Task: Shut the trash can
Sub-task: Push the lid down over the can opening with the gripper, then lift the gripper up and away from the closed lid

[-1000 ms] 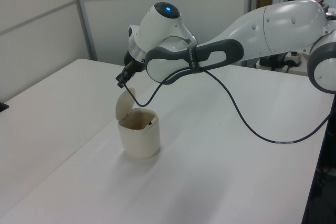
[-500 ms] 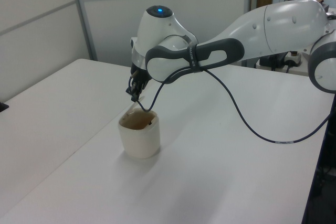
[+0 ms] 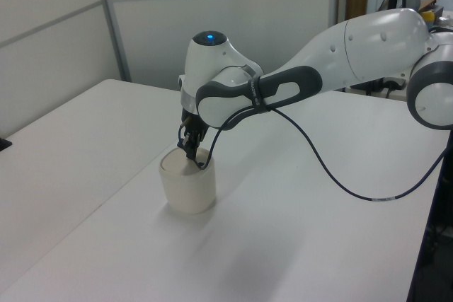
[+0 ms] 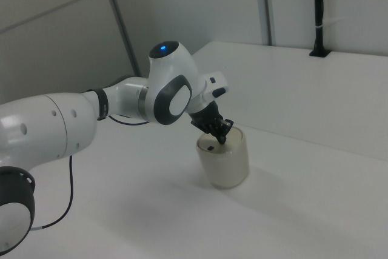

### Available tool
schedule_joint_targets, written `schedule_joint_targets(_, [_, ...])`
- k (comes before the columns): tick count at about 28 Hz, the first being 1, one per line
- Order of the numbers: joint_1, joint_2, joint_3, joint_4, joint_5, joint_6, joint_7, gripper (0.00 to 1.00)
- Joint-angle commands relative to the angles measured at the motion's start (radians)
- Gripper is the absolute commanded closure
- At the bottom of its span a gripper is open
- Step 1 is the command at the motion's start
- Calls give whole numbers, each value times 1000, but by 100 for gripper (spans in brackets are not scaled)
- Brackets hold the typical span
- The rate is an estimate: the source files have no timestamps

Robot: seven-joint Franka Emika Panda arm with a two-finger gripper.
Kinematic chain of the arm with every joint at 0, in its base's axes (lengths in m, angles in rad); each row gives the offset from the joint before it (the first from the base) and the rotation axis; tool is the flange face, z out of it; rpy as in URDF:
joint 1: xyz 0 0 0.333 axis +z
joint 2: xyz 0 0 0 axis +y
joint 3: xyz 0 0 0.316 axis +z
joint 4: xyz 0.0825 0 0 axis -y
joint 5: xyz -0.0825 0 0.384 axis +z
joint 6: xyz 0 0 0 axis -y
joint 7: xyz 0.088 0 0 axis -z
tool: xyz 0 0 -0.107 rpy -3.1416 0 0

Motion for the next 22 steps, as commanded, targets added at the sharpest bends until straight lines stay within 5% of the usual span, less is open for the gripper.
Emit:
schedule_joint_targets(1, [5, 5, 2, -35, 1, -12, 16, 100])
schedule_joint_targets(9, [-6, -21, 0, 9, 4, -75, 11, 100])
schedule_joint_targets(22, [-7, -225, -7, 17, 24, -424, 5, 100])
